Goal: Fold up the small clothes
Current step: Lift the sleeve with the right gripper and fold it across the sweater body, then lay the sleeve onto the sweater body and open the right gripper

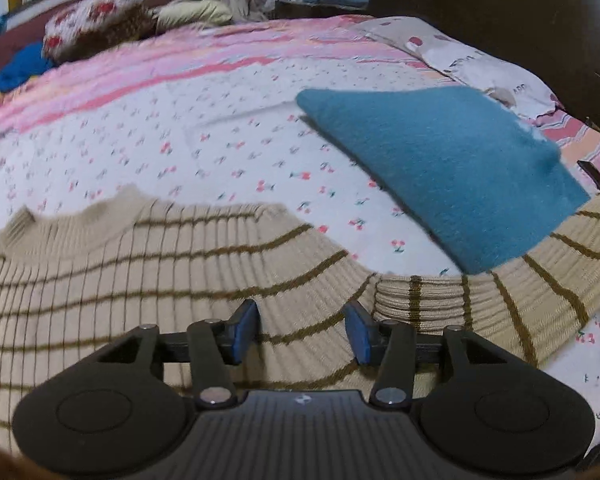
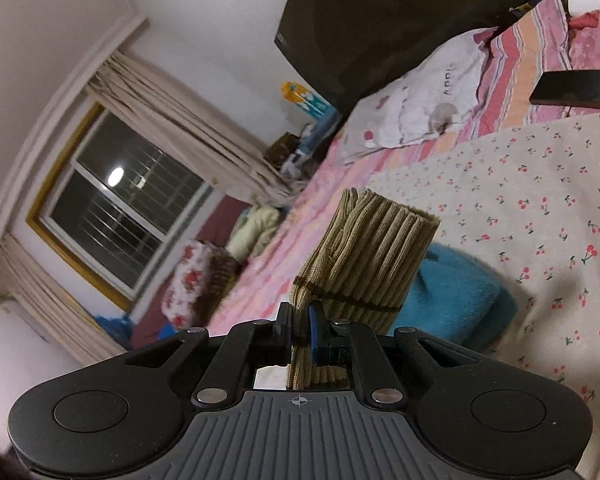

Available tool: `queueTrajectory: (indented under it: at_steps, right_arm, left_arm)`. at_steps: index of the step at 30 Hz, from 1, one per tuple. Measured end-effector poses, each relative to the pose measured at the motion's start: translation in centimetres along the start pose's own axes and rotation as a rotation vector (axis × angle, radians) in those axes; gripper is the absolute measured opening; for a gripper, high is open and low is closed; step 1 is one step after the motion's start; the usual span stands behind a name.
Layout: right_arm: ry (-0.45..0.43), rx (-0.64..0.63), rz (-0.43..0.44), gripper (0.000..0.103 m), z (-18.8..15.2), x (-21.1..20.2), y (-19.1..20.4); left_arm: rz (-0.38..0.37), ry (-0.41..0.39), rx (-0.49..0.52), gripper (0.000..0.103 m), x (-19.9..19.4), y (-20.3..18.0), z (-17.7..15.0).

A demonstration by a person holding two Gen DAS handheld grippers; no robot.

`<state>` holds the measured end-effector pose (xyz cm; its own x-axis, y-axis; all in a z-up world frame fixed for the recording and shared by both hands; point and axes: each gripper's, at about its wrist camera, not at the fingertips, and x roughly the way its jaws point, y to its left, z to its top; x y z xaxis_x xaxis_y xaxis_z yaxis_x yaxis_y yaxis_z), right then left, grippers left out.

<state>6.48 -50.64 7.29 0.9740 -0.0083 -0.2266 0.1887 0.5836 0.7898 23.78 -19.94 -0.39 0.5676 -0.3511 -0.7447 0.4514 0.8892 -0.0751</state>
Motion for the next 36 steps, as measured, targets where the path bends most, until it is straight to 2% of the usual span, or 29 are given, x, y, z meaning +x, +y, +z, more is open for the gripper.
queueTrajectory:
  at_steps: [3, 6, 11, 12, 16, 20, 22, 25, 30, 33, 36]
  right_arm:
    - [-0.01, -0.005, 0.044, 0.009, 0.0, -0.6, 0.8]
    - [-0.02, -0.041, 0.082, 0.009, 0.0, -0.8, 1.9]
    - [0.011, -0.076, 0.142, 0.009, -0.6, 0.6, 4.3]
    - [0.021, -0.085, 0.152, 0.009, -0.7, 1.0, 4.8]
    - [0.047, -0.135, 0.193, 0.009, -1.3, 2.2, 6.9]
    - [0.073, -0.158, 0.223, 0.009, -2.3, 3.6, 8.6]
    - [0.082, -0.164, 0.235, 0.009, -2.7, 3.8, 9.3]
    - [0.082, -0.175, 0.248, 0.009, -2.8, 3.6, 10.0]
    - [0.083, -0.16, 0.262, 0.009, -2.4, 3.1, 10.1]
    - [0.106, -0.162, 0.265, 0.009, -3.0, 3.3, 10.4]
    - [0.139, -0.191, 0.268, 0.009, -3.6, 4.0, 10.9]
  left_arm:
    - [-0.014, -0.022, -0.018, 0.052, -0.3, -0.1, 0.1]
    - [-0.004, -0.007, -0.009, 0.054, 0.2, -0.4, 0.1]
    - [0.039, -0.037, 0.084, 0.055, 0.0, -1.9, -0.6]
    - [0.027, -0.039, 0.073, 0.055, -0.2, -1.5, -0.7]
    - [-0.059, -0.045, -0.082, 0.055, -1.7, 1.6, -0.4]
    - [-0.068, -0.102, -0.115, 0.055, -3.2, 2.8, -0.3]
    - [-0.102, -0.118, -0.141, 0.055, -3.8, 3.3, -0.3]
    - [-0.113, -0.114, -0.12, 0.055, -4.2, 3.2, -0.9]
    - [-0.152, -0.019, -0.068, 0.055, -1.8, 1.4, -1.2]
    - [-0.144, 0.002, -0.042, 0.055, -0.5, 0.2, -0.7]
    - [-0.173, -0.005, -0.074, 0.055, -1.1, 1.3, -0.7]
